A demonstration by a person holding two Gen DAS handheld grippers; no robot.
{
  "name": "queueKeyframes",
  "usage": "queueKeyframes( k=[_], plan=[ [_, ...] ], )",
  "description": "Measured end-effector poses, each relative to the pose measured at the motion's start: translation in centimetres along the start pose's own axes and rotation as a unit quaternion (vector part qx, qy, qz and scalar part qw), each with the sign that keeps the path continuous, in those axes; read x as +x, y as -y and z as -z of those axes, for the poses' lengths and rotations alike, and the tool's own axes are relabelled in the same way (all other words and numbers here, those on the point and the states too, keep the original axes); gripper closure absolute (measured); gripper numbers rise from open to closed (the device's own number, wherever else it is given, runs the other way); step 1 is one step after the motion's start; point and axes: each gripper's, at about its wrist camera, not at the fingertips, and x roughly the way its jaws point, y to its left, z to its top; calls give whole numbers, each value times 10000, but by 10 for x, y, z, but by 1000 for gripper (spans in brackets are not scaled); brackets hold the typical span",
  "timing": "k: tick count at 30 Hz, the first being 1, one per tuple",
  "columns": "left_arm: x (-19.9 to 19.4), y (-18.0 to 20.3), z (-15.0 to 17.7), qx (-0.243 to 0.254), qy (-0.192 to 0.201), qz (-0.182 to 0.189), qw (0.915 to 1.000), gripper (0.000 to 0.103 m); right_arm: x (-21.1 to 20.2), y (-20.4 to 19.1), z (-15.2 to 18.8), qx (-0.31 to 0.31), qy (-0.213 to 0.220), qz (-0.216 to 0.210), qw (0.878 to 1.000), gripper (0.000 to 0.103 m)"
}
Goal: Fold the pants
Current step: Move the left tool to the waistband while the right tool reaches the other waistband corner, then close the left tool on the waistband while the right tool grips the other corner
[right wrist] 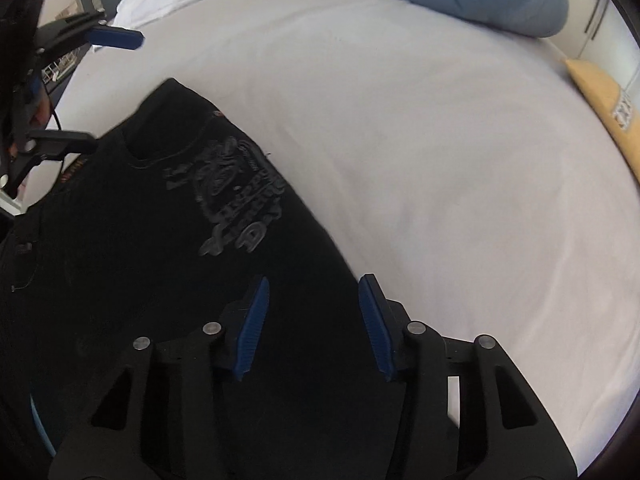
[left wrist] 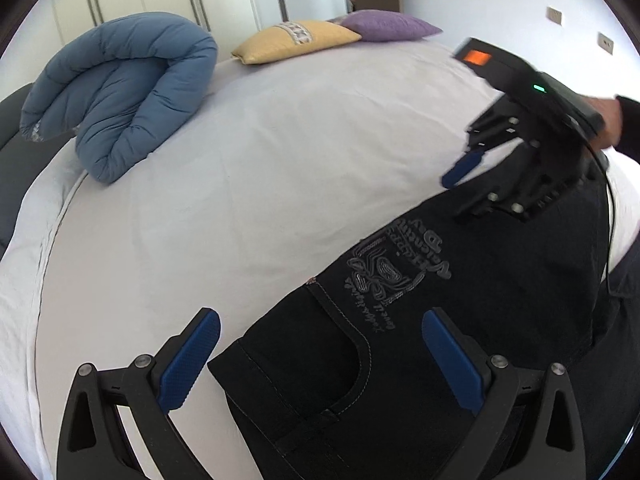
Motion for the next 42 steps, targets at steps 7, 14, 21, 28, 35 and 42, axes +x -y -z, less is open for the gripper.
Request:
queueKeyframes(
  k=[7, 14, 21, 28, 35, 42],
  plan=[
    [13, 0, -4, 406, -28, 109, 9991, 0, 29, 17, -8, 104, -188, -241, 9995, 73],
    [21, 12, -25, 952, 54, 58, 9954, 0, -3, -10, 5, -465, 35, -207, 9987, 97],
    [13, 36, -47, 1883, 347, 133, 9814, 0, -63, -48, 39, -1093, 643, 1, 9919, 97],
    [23, 40, -51, 2227, 48, 483, 9737, 0, -85, -73, 71, -1451, 760, 99, 9865, 98],
    [37, 51, -35, 2732, -392, 393, 9604, 0, -92, -80, 76, -1467, 758, 115, 9862, 98],
    [42, 41, -29, 2777, -714, 617, 9560, 9, -98, -82, 76, -1621, 703, 243, 9840, 98]
  ],
)
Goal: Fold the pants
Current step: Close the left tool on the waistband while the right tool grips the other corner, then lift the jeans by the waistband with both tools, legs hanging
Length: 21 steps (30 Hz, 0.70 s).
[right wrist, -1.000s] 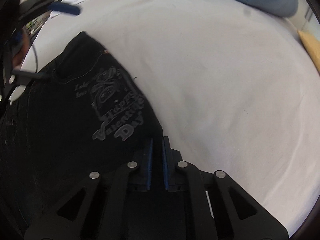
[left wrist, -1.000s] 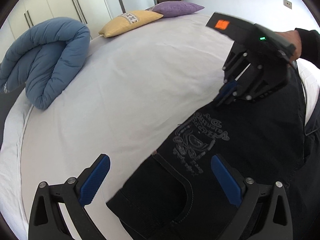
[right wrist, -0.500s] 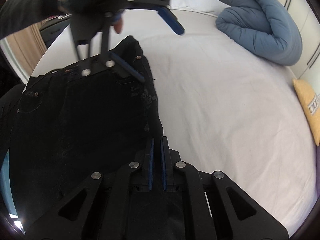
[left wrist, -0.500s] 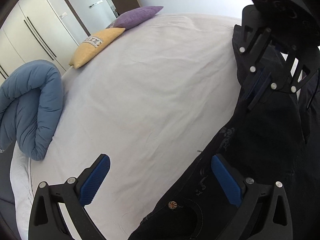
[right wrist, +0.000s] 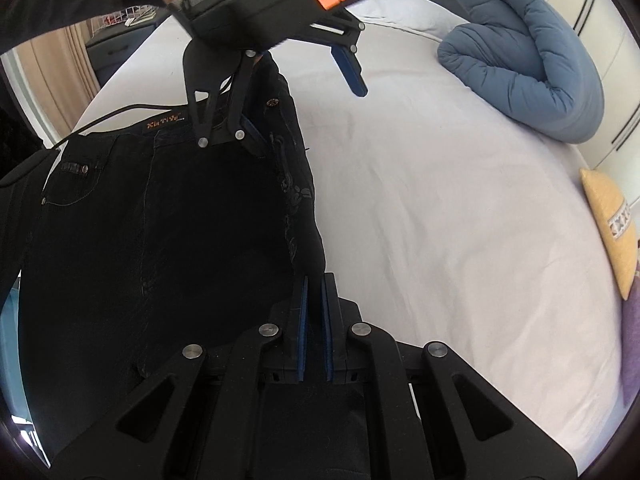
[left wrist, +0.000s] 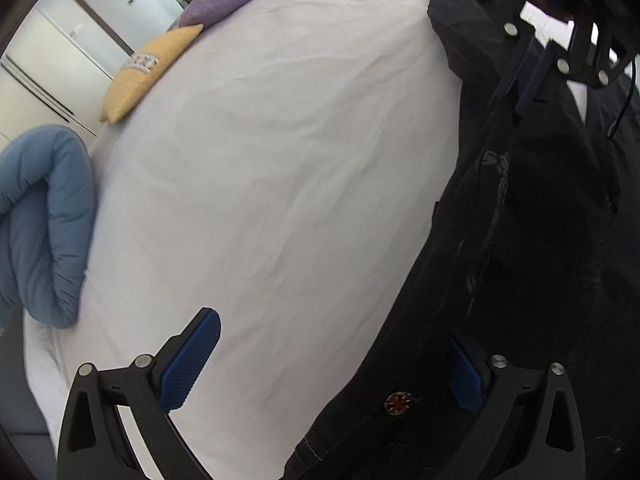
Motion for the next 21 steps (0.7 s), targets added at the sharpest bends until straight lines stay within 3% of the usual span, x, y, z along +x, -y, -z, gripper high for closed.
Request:
queueKeyframes(
  k=[2, 3, 5, 8, 13, 17, 21],
  plan=[
    [-2, -2, 2, -119, -61, 308, 9994, 37, -2, -4, 1, -20, -25, 32, 10000, 98],
    [-4, 1, 3, -104, -75, 380, 9992, 42, -2, -5, 0, -23, -41, 52, 10000, 98],
    [-7, 9, 8, 1, -168, 421, 9990, 66, -2, -5, 0, -11, -73, 83, 9999, 98],
    [-11, 19, 18, 89, -343, 411, 9985, 90, -4, -7, 0, 5, -86, 136, 9999, 98],
    [-47, 39, 34, -37, -11, 258, 9997, 98, -11, -19, -5, 4, -134, 349, 9993, 98],
    [-76, 81, 52, 176, 135, 50, 9997, 100, -18, -33, -9, 66, -167, 421, 9990, 98],
    [-96, 126, 73, 445, 183, -59, 9988, 100, -19, -75, -17, -208, -345, 313, 9987, 99]
  ],
)
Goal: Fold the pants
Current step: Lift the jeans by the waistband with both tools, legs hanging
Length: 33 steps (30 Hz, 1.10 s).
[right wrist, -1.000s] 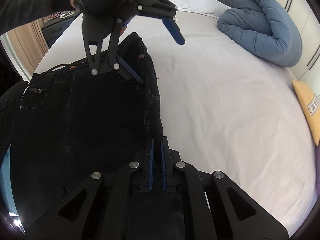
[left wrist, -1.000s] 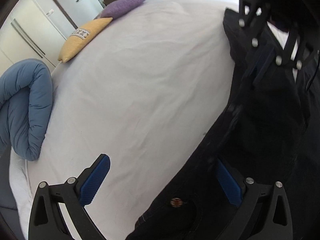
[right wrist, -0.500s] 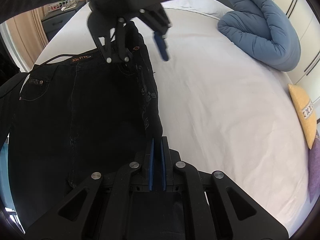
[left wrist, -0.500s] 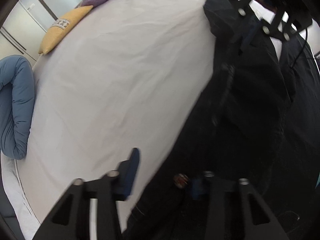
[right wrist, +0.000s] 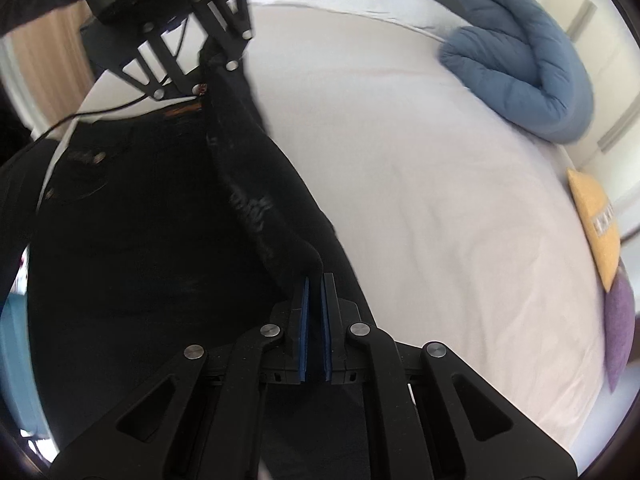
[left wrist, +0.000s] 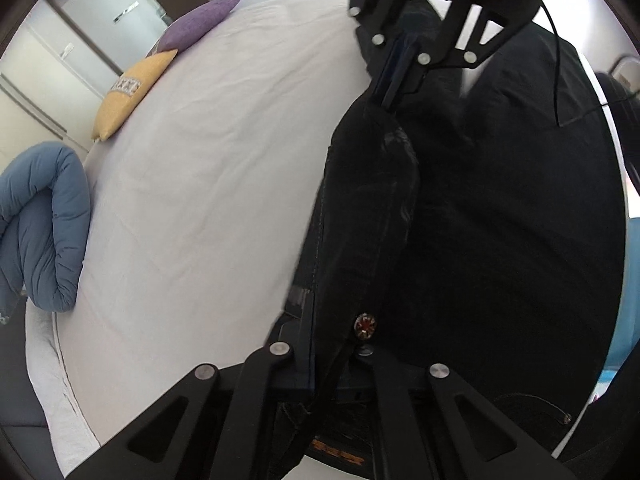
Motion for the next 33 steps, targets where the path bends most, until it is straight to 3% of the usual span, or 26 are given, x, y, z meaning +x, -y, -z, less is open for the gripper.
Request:
queueKeyframes(
  k=[4, 9, 12, 15, 17, 20, 27, 33],
  plan=[
    [-9, 48, 13, 405, -145, 35, 9991, 100, 5, -56, 2, -650, -428, -235, 9967, 99],
    [-10, 107, 33, 1027, -409, 72, 9938, 100, 11, -136, 24, -1495, -1001, -492, 9825, 99],
    [-8, 143, 44, 1529, -590, 60, 9865, 100, 3, -188, 34, -2188, -1168, -255, 9684, 99],
    [-12, 159, 52, 1660, -628, 130, 9840, 100, -3, -229, 41, -2718, -1289, -30, 9537, 99],
    [-14, 160, 56, 1701, -624, 172, 9833, 100, -6, -254, 44, -2987, -1314, 108, 9452, 99],
    [-15, 169, 69, 1891, -680, 108, 9795, 100, -9, -280, 47, -3109, -1259, 242, 9417, 99],
    [-18, 152, 84, 1814, -668, 52, 9811, 100, -3, -316, 50, -2965, -1183, 490, 9464, 99],
    [-5, 132, 74, 1775, -637, 24, 9821, 100, -16, -329, 54, -2819, -1101, 538, 9516, 99]
  ],
)
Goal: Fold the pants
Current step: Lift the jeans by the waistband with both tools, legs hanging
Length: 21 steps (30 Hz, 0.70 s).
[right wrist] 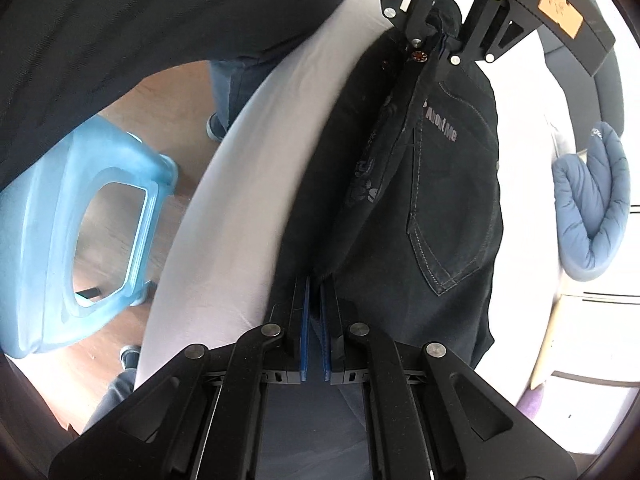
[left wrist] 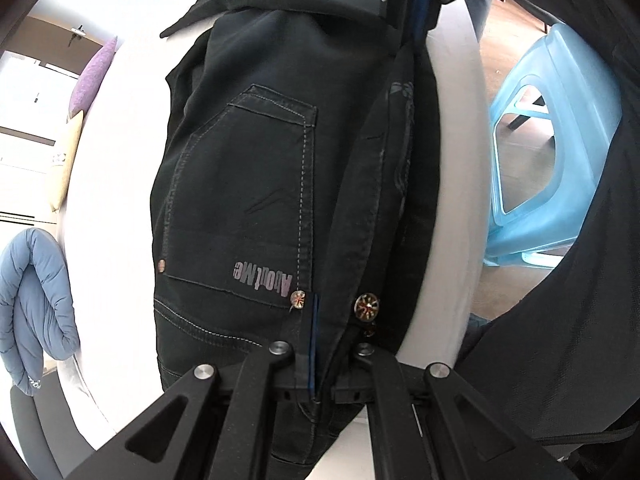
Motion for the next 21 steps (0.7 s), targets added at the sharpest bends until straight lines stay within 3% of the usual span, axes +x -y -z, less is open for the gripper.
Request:
queueKeyframes(
  k=[6, 9, 11, 12, 14, 16, 18, 21],
  plan=[
    [5, 7, -4, -5, -3, -151, 9999, 100, 1, -20, -2, 206, -71, 63, 9997, 99],
    [0, 23, -9, 11, -17, -407, 9992, 94, 8, -22, 0, 363, -76, 142, 9992, 98],
    [-4, 24, -7, -115, -157, -642, 9977, 68, 11, -22, 1, 484, -63, 230, 9985, 97],
    [-7, 21, -3, -207, -224, -717, 9970, 60, 11, -23, 2, 530, -52, 279, 9982, 97],
    [-20, 14, 6, -371, -245, -540, 9976, 33, 12, -24, 1, 753, -54, 393, 9964, 97],
    [-35, 8, 14, -472, -244, -660, 9964, 25, 12, -26, 1, 939, -47, 536, 9941, 97],
    [-48, -2, 18, -675, -323, -802, 9940, 25, 13, -28, 2, 1119, -36, 714, 9911, 97],
    [-64, -26, 6, -1518, -34, -925, 9841, 25, 14, -30, 1, 1430, -32, 971, 9849, 96]
  ],
)
